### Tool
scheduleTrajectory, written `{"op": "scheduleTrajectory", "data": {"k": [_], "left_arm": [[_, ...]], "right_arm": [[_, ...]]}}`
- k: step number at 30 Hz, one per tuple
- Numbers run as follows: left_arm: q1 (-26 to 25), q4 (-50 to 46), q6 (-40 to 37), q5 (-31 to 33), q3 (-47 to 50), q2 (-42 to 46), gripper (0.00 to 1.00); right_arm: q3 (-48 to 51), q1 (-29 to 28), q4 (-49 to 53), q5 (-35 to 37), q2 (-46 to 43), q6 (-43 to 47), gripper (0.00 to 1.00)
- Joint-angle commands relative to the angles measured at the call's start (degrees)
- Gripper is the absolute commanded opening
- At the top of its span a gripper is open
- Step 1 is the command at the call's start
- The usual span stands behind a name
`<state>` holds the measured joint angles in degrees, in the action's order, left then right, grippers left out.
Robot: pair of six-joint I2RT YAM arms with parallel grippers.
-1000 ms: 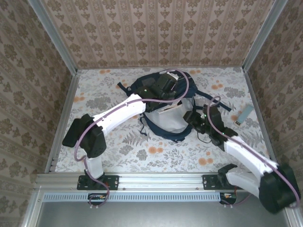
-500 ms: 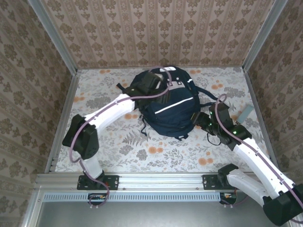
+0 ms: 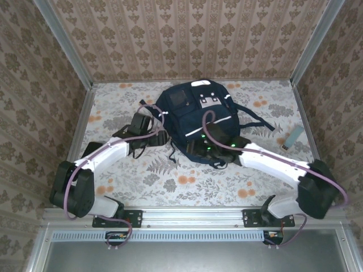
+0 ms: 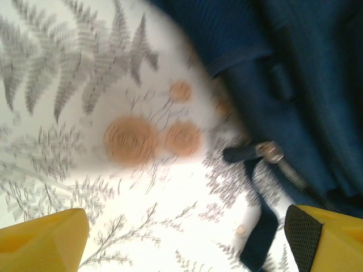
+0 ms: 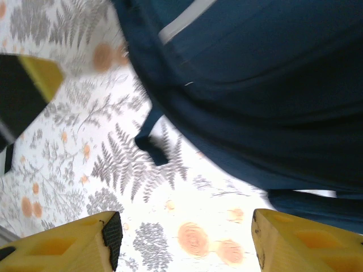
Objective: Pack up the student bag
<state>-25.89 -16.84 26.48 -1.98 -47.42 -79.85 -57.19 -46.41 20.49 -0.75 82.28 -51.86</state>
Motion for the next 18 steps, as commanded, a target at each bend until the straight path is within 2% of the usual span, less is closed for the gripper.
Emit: {"op": "scheduleTrajectory", "data": {"k": [1,4,9,13,18], "left_arm": [[2.82,3.91,3.56,-2.95,2.70,2.32,0.91],[4.25,3.85,5.16,-2.69,3.75,2.75,0.91],[5.32,4.70,5.23,-3.96,4.57,2.95,0.91],[5.41,5.42,3.45,-5.49,4.70,2.95,0.90],[5.36,8.90,1.19,-8.56,5.82,2.65,0.89]], "right_arm": [[-5.64,-4.44,-2.07,4.14,6.90,-0.50,0.62],[-11.47,-6.40,-0.28,7.80,14.04,1.64,0.61],[-17.87,-6.23,2.36,13.48,22.03,4.35,0.59],[-16.23,-4.85,3.19,16.66,22.62,4.90,0.59],[-10.68,-2.45,3.74,18.59,19.20,4.90,0.59]]}}
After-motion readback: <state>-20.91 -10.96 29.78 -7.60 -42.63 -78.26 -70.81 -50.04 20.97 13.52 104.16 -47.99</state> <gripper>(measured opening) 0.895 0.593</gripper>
